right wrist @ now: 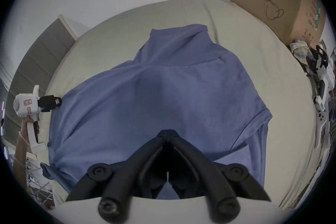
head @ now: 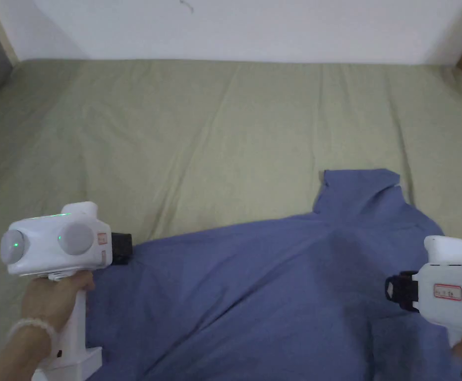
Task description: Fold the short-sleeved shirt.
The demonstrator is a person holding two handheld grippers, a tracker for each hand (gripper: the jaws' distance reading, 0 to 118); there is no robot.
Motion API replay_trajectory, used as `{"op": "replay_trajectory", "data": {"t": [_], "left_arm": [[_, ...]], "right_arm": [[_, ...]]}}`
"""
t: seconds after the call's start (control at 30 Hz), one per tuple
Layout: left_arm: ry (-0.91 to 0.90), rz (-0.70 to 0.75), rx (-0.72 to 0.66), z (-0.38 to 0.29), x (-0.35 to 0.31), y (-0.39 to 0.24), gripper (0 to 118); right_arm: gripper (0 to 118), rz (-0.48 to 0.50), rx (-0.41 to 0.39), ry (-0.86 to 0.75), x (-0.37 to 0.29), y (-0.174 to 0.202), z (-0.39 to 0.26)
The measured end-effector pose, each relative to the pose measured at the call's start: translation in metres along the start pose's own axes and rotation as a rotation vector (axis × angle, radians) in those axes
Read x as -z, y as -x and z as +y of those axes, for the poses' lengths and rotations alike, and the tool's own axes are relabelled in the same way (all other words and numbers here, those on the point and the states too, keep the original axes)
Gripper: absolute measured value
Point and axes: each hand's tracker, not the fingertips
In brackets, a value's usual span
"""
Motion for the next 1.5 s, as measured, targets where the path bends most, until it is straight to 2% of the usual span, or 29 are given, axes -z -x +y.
{"op": "replay_trajectory", "data": {"t": [0.03, 0.07, 0.1, 0.23, 0.33, 0.37, 0.4, 0.43, 0.47, 0.5, 0.6, 0.73, 0.83, 0.87, 0.9, 0.93, 0.97, 1.03, 1.07, 1.2, 1.23, 1.27, 1.33, 1.4, 1.5], "left_arm": [[-0.013, 0.008, 0.027, 0.000, -0.004, -0.002, 44], [-0.022, 0.012, 0.039, -0.001, -0.008, -0.004, 16], [-0.016, 0.003, 0.067, -0.001, -0.011, -0.007, 3], [-0.009, -0.010, 0.103, -0.001, -0.017, -0.012, 3], [-0.021, -0.033, 0.058, 0.001, -0.028, -0.008, 3], [-0.027, -0.041, 0.056, 0.004, -0.031, -0.008, 3], [-0.032, -0.047, 0.058, 0.005, -0.035, -0.008, 3], [-0.042, -0.049, 0.067, 0.006, -0.039, -0.010, 3], [-0.052, -0.047, 0.084, 0.008, -0.043, -0.012, 3], [-0.056, -0.047, 0.092, 0.012, -0.046, -0.012, 3], [-0.074, -0.053, 0.096, 0.015, -0.053, -0.012, 3], [-0.078, -0.070, 0.068, 0.019, -0.050, -0.009, 3], [-0.074, -0.066, 0.082, 0.018, -0.049, -0.008, 3], [-0.074, -0.070, 0.082, 0.018, -0.049, -0.006, 3], [-0.070, -0.069, 0.080, 0.019, -0.047, -0.006, 3], [-0.069, -0.073, 0.080, 0.019, -0.047, -0.005, 3], [-0.066, -0.074, 0.088, 0.020, -0.047, -0.005, 3], [-0.064, -0.070, 0.088, 0.021, -0.048, -0.005, 3], [-0.065, -0.073, 0.085, 0.021, -0.050, -0.005, 3], [-0.076, -0.070, 0.080, 0.024, -0.068, -0.008, 3], [-0.079, -0.069, 0.081, 0.025, -0.074, -0.007, 3], [-0.083, -0.070, 0.079, 0.028, -0.081, -0.006, 3], [-0.113, -0.062, 0.082, 0.030, -0.100, -0.007, 3], [-0.163, -0.016, 0.104, 0.035, -0.126, -0.010, 3], [-0.211, -0.028, 0.102, 0.044, -0.165, -0.010, 3]], "right_arm": [[1, 0.001, -0.002, 0.002, 0.001, 0.000, -0.001], [1, 0.002, -0.005, 0.008, 0.002, -0.001, -0.001], [1, 0.001, -0.004, 0.012, 0.003, -0.001, -0.001], [1, 0.000, 0.033, 0.004, -0.001, -0.013, 0.003], [1, 0.009, 0.065, -0.041, -0.005, -0.031, 0.021], [8, -0.009, 0.059, -0.043, -0.005, -0.035, 0.033], [25, -0.010, 0.045, -0.050, -0.005, -0.040, 0.048], [47, -0.005, 0.011, -0.044, -0.001, -0.045, 0.061], [79, -0.029, -0.012, -0.043, 0.005, -0.050, 0.076], [88, -0.068, -0.030, -0.050, 0.011, -0.054, 0.090], [88, -0.132, -0.088, -0.024, 0.036, -0.062, 0.129], [88, -0.134, -0.123, 0.098, 0.086, -0.068, 0.152], [88, -0.148, -0.107, 0.175, 0.115, -0.072, 0.147], [87, -0.125, -0.056, 0.156, 0.115, -0.072, 0.143], [85, -0.139, -0.068, 0.131, 0.110, -0.070, 0.144], [79, -0.138, -0.082, 0.134, 0.107, -0.069, 0.142], [59, -0.135, -0.101, 0.131, 0.103, -0.066, 0.143], [11, -0.141, -0.128, 0.114, 0.094, -0.059, 0.144], [5, -0.206, -0.162, 0.113, 0.089, -0.056, 0.146], [5, -0.176, -0.144, 0.124, 0.061, -0.049, 0.148], [5, -0.122, -0.115, 0.104, 0.050, -0.047, 0.147], [5, -0.109, -0.114, 0.072, 0.035, -0.044, 0.147], [5, -0.129, -0.153, 0.013, 0.003, -0.038, 0.148], [5, -0.116, -0.142, -0.030, -0.032, -0.037, 0.150], [5, -0.113, -0.112, -0.112, -0.085, -0.039, 0.155]]}}
